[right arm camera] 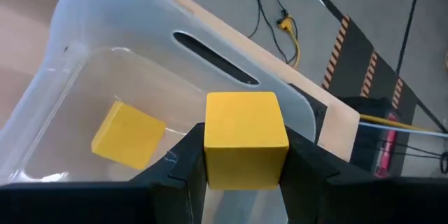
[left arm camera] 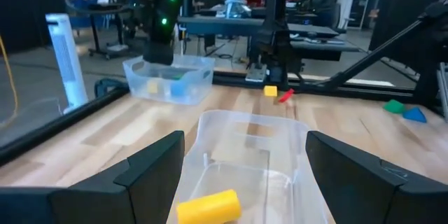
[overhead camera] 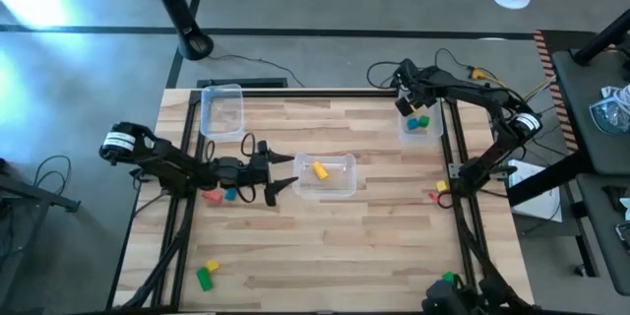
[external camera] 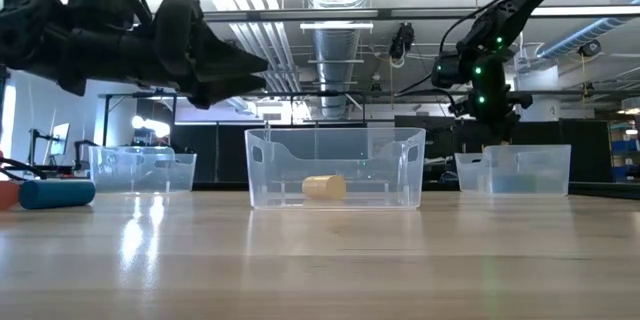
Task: Sort blocks by size
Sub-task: Put the yellow square block into the top right transparent bin
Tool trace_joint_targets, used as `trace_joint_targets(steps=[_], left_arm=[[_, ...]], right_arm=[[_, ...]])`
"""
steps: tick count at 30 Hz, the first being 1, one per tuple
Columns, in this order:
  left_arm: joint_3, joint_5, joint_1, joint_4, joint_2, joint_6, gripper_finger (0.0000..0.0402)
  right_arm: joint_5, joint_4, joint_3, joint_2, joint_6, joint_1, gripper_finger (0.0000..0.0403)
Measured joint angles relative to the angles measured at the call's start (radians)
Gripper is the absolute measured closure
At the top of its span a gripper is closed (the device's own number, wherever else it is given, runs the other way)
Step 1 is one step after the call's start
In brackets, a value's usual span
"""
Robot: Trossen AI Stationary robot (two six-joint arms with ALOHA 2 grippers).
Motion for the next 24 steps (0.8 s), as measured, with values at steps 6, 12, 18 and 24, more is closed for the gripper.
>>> trace_joint_targets(steps=[6, 12, 18, 24], left_arm=[[-0.044, 0.003, 0.0, 0.133, 0.016, 0.114, 0.0116], [-0.179, 0.003, 0.011, 0.322, -0.016, 0.225, 0.0116], [-0.237, -0.049, 0.027, 0.322, -0.056, 0.225, 0.0116], [-0.224, -0.049, 0.026, 0.294, -0.06, 0.218, 0.0116]], right_arm=[[-0.068, -0.004, 0.004, 0.0, 0.05, 0.0, 0.0278], [-0.171, -0.007, 0.004, 0.0, 0.102, -0.017, 0.0278], [-0.245, -0.076, 0.011, -0.002, 0.164, -0.047, 0.0278], [-0.199, -0.069, 0.026, 0.053, 0.169, -0.047, 0.0278]])
